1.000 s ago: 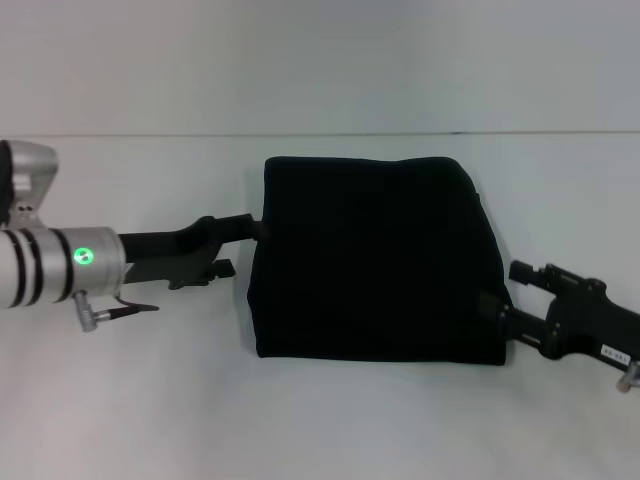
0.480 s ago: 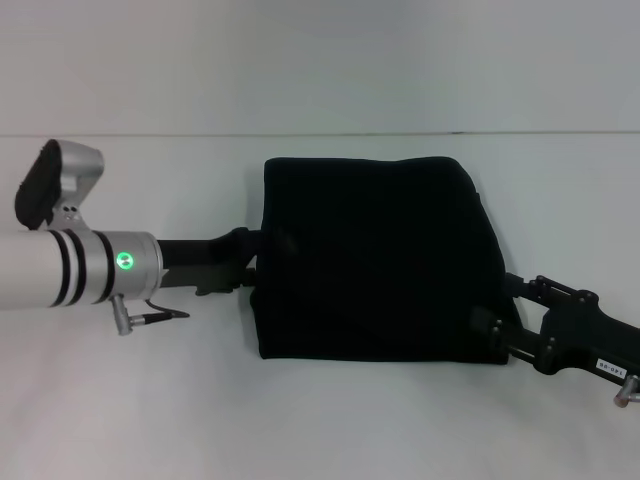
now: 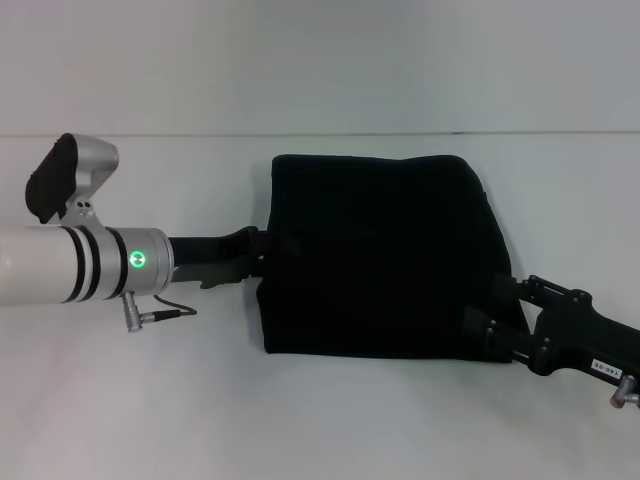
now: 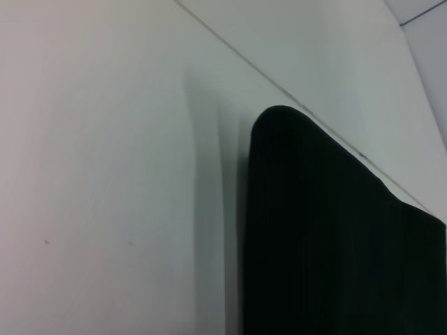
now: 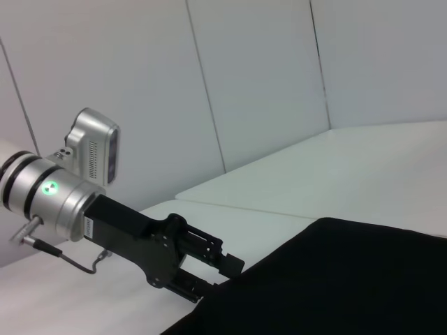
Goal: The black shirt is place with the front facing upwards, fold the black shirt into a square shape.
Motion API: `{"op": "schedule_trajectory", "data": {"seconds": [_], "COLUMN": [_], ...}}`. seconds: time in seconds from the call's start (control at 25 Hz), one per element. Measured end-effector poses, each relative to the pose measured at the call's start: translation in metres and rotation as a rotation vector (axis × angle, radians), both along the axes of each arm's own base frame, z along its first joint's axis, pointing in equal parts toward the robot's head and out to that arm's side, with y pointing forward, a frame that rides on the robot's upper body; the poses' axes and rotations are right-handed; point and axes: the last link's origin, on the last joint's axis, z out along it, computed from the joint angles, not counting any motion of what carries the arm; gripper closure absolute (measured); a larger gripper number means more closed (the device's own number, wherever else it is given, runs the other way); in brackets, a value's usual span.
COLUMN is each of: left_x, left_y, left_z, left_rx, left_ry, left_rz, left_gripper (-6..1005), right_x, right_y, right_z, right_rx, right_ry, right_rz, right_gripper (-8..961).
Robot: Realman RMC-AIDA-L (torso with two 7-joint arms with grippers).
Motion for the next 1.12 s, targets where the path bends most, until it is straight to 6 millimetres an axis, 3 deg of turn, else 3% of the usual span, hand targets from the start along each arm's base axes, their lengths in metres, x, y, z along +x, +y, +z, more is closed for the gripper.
{"op": "schedule_trajectory", "data": {"seconds": [0.64,0.92,1.12], "left_x": [0.003,-0.001,-0.02], "left_y": [0.002,0.002,-0.002], "left_z": [-0.005,0.001,0.021], "left_rx": [0.002,0.012,0.04], "left_ry": [0.024,0.016,-0.016], "left_rz": [-0.008,-0.004,0.039], "left_gripper": [820,880,881], "right_x": [-0.002,-0.002,-0.003], "right_y": [0.0,0.002,0.005], "right_z": [-0.001,0.0,0.001], "right_rx": [-0.002,0.003,0.012], "right_ry": [0.005,-0.003,-0.004], "right_rz": [0.007,0.008,0.01], "right_gripper": [234,234,234]}}
